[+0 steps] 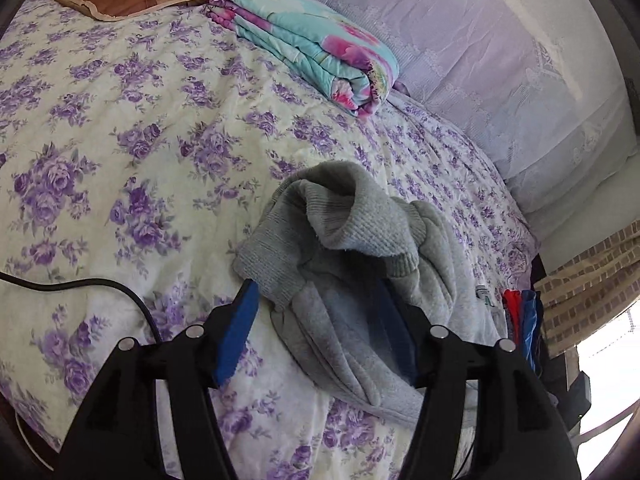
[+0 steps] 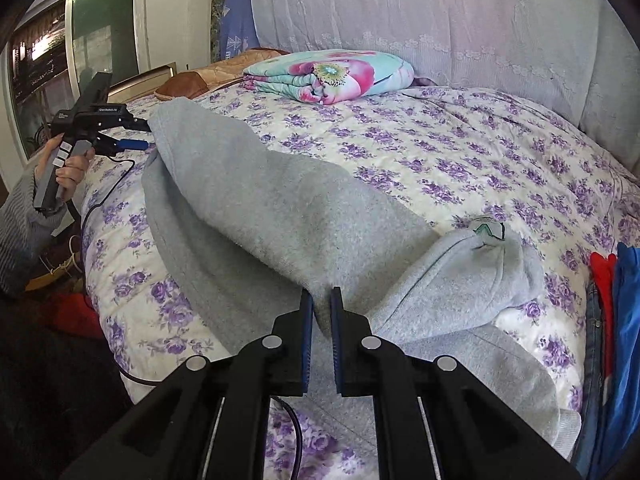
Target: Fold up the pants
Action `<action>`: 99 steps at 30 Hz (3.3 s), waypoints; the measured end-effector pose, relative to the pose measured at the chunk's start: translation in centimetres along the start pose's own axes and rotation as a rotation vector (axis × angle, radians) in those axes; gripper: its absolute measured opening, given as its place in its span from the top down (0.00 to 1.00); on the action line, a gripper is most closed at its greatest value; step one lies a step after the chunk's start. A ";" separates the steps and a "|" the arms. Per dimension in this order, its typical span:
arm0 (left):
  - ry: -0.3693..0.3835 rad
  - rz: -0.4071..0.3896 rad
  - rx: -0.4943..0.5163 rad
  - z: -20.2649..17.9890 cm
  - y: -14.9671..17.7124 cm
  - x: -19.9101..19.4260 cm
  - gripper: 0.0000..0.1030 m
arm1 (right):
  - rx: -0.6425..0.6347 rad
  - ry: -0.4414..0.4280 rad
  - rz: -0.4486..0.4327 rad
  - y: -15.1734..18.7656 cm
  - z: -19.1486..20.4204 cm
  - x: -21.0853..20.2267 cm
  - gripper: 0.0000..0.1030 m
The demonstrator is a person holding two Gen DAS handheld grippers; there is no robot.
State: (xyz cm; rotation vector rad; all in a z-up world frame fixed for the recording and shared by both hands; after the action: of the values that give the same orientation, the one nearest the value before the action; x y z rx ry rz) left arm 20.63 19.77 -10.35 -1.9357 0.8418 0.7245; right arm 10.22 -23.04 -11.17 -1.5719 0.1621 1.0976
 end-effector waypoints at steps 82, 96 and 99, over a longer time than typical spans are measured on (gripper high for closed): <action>-0.147 0.003 0.701 -19.0 15.5 7.2 0.45 | 1.012 0.137 -0.459 14.9 -10.1 -8.9 0.88; -0.126 0.051 0.791 -25.6 20.8 10.4 0.41 | 0.917 0.130 -0.396 14.4 -13.4 -8.0 0.89; -0.158 0.000 0.831 -25.7 21.6 10.2 0.41 | 0.908 0.132 -0.339 15.2 -13.6 -7.9 0.89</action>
State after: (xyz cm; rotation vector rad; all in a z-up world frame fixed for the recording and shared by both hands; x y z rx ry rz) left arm 13.81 -13.97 -17.13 -1.1206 0.8613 0.4141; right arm 3.75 -42.97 -17.52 -0.8022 0.4019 0.5175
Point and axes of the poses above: each gripper's, at about its wrist camera, not at the fingertips, and x roughly the way its jaws point, z to its left, y to its underside, the point moved 4 cm from there along x, roughly the way its jaws point, and after that the axes turned 8 degrees about -y, right-handed, at the moved point
